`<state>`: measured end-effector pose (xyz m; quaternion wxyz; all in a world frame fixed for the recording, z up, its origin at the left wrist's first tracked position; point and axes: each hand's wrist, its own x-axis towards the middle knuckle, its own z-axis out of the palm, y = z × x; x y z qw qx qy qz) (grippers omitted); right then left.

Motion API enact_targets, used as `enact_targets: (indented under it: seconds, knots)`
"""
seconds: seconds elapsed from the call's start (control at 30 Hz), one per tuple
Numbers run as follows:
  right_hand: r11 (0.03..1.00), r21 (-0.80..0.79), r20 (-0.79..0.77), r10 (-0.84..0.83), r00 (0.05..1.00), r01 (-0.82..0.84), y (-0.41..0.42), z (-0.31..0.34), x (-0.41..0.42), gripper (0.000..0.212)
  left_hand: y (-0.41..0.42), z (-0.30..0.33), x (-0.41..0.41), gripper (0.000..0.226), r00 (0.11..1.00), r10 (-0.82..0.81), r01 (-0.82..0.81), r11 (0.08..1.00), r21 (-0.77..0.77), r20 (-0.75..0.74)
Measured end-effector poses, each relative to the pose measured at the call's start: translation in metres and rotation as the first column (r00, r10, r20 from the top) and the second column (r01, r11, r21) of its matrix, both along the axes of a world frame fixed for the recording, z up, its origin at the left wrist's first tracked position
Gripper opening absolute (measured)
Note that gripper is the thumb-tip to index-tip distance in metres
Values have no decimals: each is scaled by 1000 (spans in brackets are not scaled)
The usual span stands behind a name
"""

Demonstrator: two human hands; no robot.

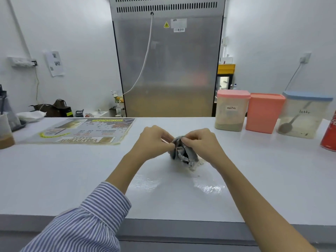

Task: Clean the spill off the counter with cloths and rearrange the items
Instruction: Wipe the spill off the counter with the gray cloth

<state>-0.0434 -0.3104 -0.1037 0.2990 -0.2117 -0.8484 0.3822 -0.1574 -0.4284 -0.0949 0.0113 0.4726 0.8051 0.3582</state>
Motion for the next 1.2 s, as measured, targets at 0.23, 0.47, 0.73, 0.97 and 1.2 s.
enact_targets:
  seconds: [0.23, 0.47, 0.73, 0.97, 1.2]
  knots:
    - [999, 46, 36, -8, 999, 6, -1, 2, -1, 15, 6, -1, -3, 21, 973, 16, -30, 998, -59, -228]
    - [944, 331, 351, -118, 929, -6, -3, -3, 4, 13, 6, 17, -22, 16, 940, 130, -101, 989, 105, -316]
    - [918, 312, -21, -249, 968, 243, 1, 32, -3, 21, 8, -14, -33, 26, 971, 115, -105, 993, 60, -210]
    - [884, 315, -193, -296, 935, 345, -2, 40, -23, 25, 10, -49, -4, 62, 999, 20, -20, 999, -26, 26]
    - [865, 274, -374, -306, 875, 420, -4, 71, -23, 23, 8, -21, -48, 20, 981, 154, -165, 982, -91, -118]
